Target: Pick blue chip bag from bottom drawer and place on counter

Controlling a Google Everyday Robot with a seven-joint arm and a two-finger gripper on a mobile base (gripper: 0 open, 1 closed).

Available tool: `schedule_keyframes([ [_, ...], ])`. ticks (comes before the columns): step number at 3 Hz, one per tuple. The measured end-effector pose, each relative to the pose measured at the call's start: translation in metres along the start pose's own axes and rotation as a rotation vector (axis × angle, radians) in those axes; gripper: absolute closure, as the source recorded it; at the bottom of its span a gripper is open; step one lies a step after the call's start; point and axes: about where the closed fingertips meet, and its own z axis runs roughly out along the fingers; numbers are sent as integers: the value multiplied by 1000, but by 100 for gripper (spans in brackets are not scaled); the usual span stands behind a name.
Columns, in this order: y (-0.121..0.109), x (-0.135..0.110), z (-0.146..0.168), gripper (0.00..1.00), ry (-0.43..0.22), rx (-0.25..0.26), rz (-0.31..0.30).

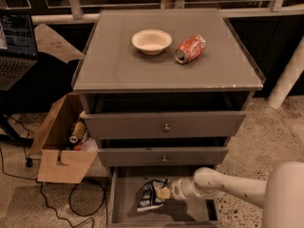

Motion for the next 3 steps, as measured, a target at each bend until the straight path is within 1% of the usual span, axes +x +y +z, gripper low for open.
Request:
schedule_keyframes([
  [1,23,-10,-46,100,-111,81,23],
  [2,23,-10,-46,100,-111,81,23],
  [3,40,-11,-64,100,-168,69,-10],
])
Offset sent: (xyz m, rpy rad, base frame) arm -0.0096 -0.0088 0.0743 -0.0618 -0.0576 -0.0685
